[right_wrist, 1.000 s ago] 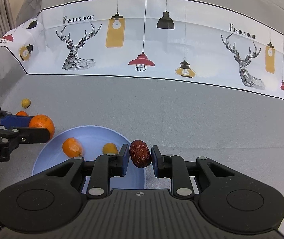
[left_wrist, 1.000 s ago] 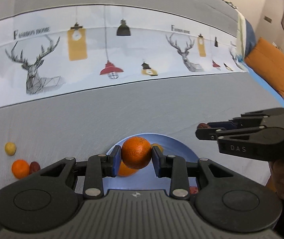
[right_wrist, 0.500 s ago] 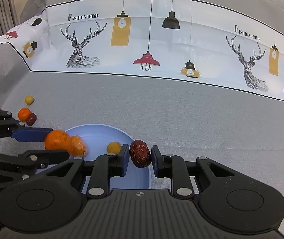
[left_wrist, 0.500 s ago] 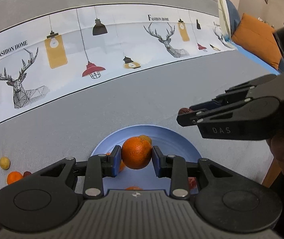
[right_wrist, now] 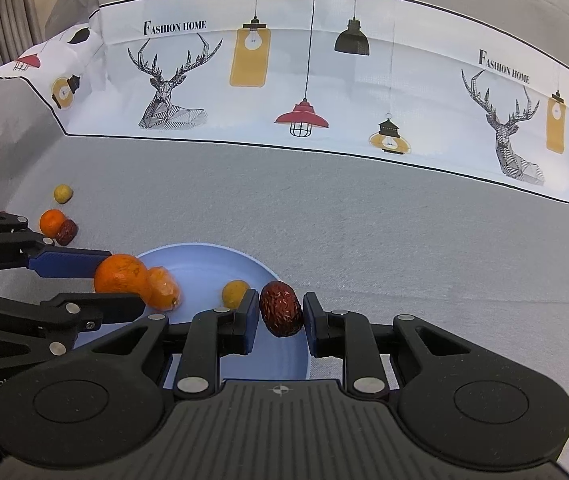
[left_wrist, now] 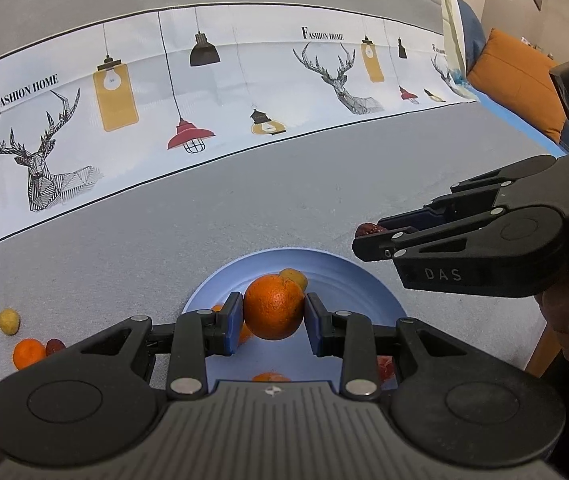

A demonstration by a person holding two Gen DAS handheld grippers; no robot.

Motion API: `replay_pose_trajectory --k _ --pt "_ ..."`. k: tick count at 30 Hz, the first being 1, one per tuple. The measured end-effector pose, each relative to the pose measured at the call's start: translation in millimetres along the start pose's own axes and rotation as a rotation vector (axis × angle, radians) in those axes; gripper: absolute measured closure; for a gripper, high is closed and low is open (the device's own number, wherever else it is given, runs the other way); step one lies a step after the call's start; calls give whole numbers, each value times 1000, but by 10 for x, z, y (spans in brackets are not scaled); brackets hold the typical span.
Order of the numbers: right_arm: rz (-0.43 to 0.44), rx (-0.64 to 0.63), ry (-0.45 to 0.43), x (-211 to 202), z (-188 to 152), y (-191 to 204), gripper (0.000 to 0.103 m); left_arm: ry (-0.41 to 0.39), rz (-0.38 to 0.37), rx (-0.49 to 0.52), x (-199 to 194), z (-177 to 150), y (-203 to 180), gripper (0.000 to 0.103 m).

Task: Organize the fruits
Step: 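Open the right tool to drop the date while the left drops the orange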

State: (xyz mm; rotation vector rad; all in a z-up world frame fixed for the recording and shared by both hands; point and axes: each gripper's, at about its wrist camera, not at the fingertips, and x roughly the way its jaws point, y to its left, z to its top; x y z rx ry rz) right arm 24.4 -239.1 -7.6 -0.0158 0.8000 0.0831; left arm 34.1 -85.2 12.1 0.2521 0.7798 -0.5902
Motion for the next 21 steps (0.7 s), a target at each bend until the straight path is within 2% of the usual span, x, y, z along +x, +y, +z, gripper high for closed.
replay_pose_trajectory --k 21 --pt "-3 -16 12 30 -4 48 78 7 -9 4 20 9 -21 67"
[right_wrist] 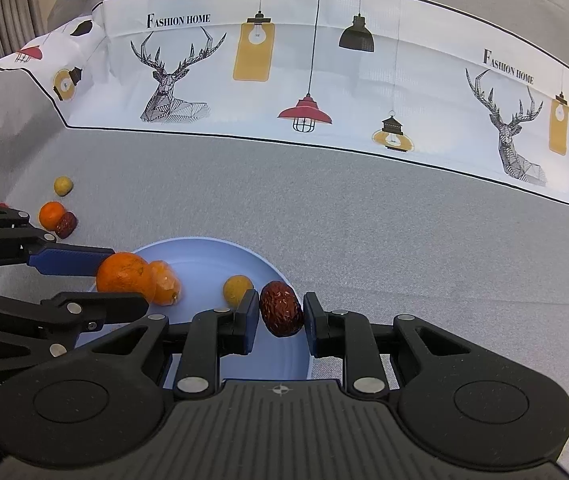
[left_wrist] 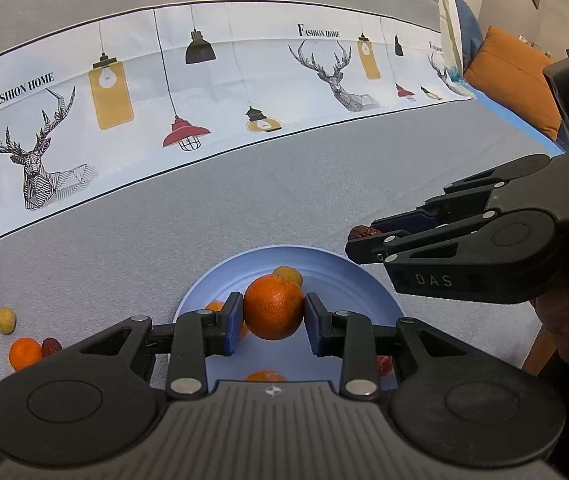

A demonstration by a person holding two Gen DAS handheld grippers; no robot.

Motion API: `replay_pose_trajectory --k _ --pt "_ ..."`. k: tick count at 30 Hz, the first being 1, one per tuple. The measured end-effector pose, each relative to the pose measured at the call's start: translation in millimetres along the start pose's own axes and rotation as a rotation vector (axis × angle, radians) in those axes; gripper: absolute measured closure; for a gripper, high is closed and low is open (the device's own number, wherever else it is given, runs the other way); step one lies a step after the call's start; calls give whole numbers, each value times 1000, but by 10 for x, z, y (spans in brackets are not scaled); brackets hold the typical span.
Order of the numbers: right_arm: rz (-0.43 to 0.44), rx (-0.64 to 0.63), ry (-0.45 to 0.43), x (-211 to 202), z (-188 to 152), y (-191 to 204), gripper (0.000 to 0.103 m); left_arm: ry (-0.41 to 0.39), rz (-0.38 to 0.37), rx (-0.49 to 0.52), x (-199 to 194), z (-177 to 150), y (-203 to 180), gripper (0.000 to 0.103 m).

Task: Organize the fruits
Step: 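Open the right tool to drop the date while the left drops the orange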

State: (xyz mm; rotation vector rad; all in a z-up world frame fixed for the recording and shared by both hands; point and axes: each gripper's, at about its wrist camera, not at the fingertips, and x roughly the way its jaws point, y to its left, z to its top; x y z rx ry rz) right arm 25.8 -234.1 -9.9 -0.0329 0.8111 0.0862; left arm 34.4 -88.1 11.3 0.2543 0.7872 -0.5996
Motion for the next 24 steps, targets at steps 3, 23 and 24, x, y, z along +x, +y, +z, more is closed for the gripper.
replay_pose_trajectory --k 3,23,24 --pt "1 -3 0 3 1 9 78 0 0 -2 -2 1 1 67" --pt "4 -10 7 8 4 15 78 6 -19 -5 -5 5 2 66" --pt "3 -12 10 12 7 23 77 11 -26 -6 1 1 -2 66"
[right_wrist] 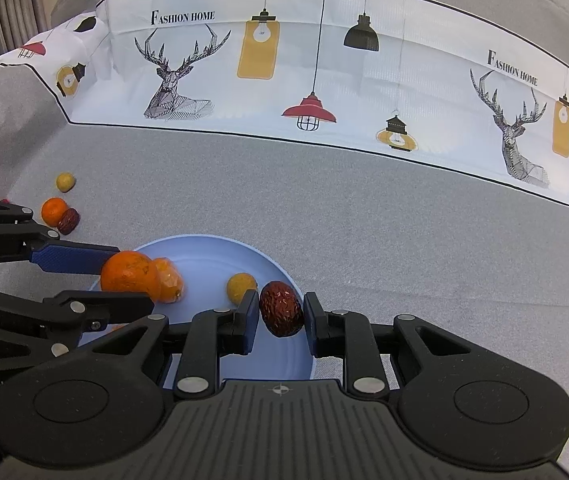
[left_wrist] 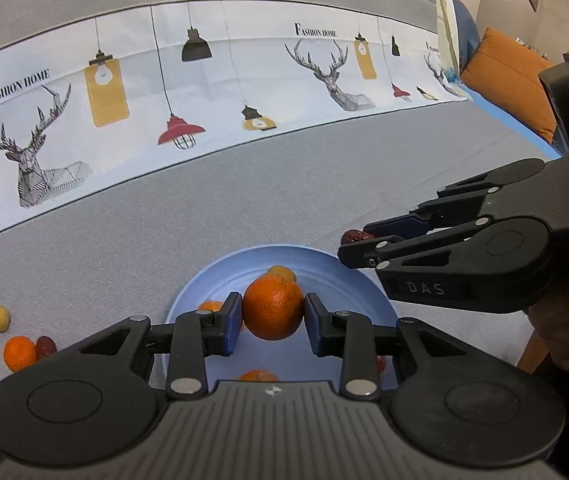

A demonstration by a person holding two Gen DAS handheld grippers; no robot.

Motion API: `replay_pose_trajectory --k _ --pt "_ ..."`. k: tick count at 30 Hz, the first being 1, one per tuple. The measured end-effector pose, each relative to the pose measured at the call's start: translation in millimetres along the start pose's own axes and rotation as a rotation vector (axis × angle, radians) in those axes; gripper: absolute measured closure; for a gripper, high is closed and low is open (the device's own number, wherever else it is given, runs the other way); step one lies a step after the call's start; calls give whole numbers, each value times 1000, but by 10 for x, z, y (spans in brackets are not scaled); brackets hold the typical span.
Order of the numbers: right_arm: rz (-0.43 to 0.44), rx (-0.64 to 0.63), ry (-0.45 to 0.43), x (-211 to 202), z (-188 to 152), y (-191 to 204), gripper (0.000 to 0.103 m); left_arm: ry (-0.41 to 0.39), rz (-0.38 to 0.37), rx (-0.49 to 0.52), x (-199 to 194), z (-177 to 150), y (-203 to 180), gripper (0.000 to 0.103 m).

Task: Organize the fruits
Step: 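Open the right tool to drop the date while the left drops the orange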

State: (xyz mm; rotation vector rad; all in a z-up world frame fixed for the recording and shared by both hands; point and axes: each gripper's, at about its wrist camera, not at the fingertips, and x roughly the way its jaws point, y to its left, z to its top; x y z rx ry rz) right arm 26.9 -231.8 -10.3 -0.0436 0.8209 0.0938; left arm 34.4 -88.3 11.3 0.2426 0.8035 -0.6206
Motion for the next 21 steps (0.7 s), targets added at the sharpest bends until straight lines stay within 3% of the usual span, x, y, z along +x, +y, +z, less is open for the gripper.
replay_pose_trajectory --k 2,4,6,21 --pt "-1 -6 7 13 1 8 76 -3 2 10 -4 0 -20 64" --pt "-7 -8 3 7 -1 13 64 -8 -1 7 -8 2 -19 61" --pt "-12 -6 0 3 -2 9 59 -7 0 0 -8 2 -9 61" --pt "-34 -9 -3 1 5 22 53 -14 11 -24 -36 17 28 61"
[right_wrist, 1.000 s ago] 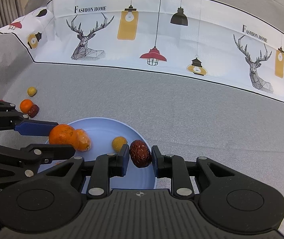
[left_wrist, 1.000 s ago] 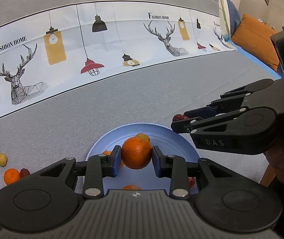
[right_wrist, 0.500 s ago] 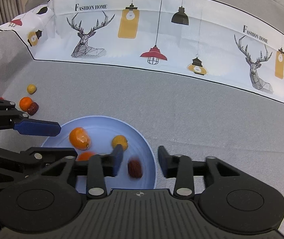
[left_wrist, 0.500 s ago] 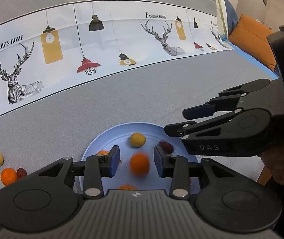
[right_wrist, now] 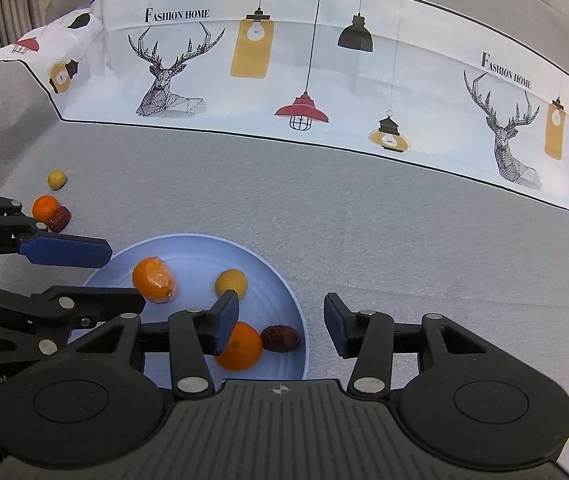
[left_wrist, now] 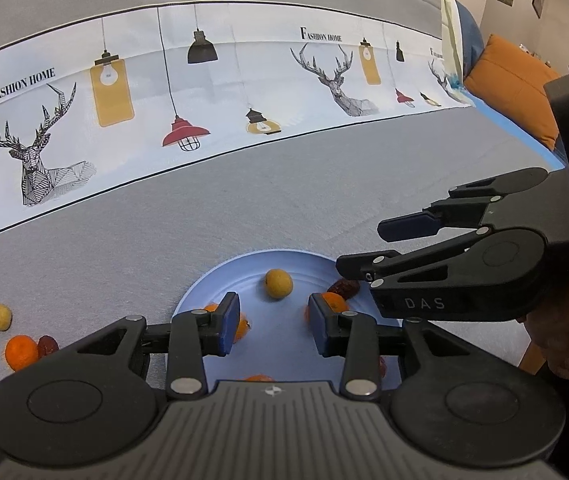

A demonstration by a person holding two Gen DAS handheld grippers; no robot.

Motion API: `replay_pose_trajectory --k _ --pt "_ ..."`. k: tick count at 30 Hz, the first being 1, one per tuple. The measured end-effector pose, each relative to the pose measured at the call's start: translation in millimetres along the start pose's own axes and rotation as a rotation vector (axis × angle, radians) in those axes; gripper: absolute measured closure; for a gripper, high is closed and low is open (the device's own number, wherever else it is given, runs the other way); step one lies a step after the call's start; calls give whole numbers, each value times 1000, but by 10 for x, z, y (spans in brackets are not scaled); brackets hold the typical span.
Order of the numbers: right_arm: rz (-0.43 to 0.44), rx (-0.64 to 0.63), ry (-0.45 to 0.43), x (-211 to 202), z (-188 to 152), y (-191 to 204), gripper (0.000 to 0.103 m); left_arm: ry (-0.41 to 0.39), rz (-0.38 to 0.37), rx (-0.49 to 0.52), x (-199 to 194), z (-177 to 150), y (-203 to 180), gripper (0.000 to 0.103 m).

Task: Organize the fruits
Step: 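Open the right tool to drop the date while the left drops the orange, then grasp a red fruit with the left tool while the right grasps a date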

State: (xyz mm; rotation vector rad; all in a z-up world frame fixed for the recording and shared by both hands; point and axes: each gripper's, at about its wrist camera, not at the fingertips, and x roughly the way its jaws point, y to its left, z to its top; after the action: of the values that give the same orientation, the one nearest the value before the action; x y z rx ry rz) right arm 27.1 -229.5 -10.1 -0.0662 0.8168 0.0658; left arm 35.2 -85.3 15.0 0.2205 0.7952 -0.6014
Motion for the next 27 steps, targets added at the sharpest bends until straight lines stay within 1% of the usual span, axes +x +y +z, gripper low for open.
replay_pose_trajectory --k 11,13,14,17,20,23,25,27 --pt "-11 -2 -8 0 14 4 53 -13 24 -23 -26 18 39 62" --pt "-12 -3 -10 2 17 15 53 -8 32 -31 -26 26 57 64" --pt "-15 -3 -14 0 16 20 53 -5 39 -34 -24 26 68 69" --pt "-28 3 -42 -31 33 26 53 0 68 -52 -30 37 132 76" --pt "-40 27 -78 -70 76 19 54 -21 103 -94 -93 52 251 78" --pt "-41 55 -112 -107 125 33 60 -66 152 -137 -209 48 397 78" --pt "-34 68 -135 -126 161 63 68 -93 207 -157 -296 41 495 78" --pt "-17 86 -157 -150 199 116 74 -102 250 -193 -356 47 648 78"
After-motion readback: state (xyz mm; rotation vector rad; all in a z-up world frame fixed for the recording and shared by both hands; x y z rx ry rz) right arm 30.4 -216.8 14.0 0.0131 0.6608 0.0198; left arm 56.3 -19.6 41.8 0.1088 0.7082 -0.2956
